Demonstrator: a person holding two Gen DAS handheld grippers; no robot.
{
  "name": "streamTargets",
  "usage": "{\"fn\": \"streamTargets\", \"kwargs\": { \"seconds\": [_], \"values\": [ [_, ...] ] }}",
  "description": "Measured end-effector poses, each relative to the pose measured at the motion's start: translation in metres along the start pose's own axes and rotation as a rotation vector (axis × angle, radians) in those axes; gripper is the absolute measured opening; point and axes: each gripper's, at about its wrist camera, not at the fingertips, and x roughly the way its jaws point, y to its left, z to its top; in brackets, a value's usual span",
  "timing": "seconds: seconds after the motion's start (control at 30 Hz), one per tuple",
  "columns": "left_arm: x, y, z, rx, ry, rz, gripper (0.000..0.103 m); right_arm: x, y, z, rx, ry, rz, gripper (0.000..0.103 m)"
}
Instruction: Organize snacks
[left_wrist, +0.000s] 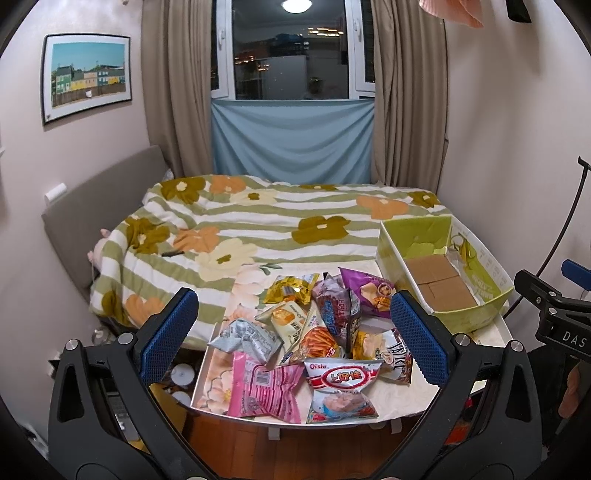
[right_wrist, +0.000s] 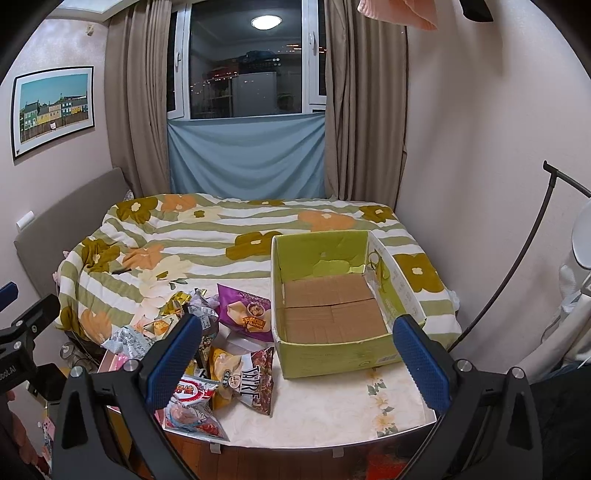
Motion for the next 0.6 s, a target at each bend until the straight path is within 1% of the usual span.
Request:
{"fn": "streamTargets", "kwargs": {
  "seconds": [0.6],
  "values": [
    [0.0003,-0.0027,-0.0025,-0.003,0.000,0.004,0.103,0.0000,-0.0022,0.0004,0.003,0.001,0.002,0.103]
  ]
}}
